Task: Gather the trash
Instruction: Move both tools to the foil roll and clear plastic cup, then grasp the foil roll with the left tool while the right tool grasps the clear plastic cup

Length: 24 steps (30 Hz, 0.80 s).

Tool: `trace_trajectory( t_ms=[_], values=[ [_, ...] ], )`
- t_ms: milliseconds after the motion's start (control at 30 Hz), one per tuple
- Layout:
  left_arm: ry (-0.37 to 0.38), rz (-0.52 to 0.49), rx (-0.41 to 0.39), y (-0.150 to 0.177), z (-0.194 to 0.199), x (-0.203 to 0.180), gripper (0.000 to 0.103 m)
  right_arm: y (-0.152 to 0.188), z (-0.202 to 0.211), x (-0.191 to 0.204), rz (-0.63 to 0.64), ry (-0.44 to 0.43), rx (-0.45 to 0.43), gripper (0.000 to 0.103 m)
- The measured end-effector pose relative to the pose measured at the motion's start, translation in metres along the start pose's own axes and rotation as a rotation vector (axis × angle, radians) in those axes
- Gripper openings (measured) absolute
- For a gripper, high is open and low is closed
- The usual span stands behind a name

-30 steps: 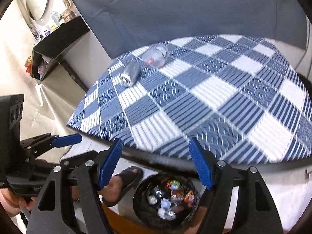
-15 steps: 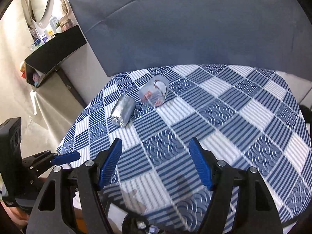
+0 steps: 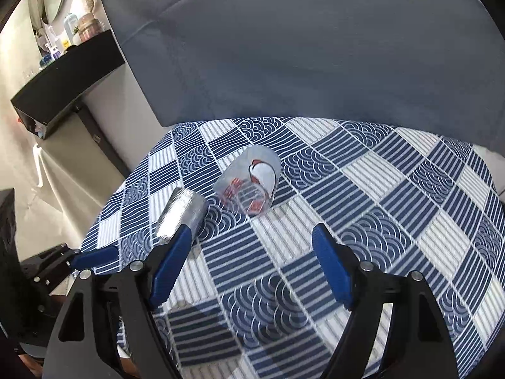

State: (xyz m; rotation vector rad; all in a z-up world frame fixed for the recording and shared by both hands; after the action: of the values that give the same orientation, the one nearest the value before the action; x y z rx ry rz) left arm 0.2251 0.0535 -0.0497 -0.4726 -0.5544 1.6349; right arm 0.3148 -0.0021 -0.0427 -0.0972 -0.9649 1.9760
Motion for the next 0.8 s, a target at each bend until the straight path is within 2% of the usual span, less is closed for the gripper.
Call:
trace_trajectory(
  t_ms=[367,800],
  values=[
    [-0.051,0.014,0.031,-0.039,-0.040,0.025,0.067,-0.027,-0.028,-0.012,-0.035,0.006,-0.001,0.078],
    [-0.062,0.017,0.111,-0.053,-0.090,0.035,0.067,-0.027,-0.038,-0.031,-0.079,0.017,0.018,0.078]
  ],
)
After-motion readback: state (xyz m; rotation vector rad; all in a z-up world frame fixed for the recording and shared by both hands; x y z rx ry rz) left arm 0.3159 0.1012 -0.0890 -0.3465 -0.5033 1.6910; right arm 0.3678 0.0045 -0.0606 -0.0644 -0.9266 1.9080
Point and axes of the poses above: each gripper's, at about its wrist camera, not at the fingertips, and z roughly against the way its jaws point, x to its left, y to its underside, the point moved 2 cm from there along -z, roughly the way its jaws point, and after that the axes turned 2 degrees about -z, right-handed, at the moved point
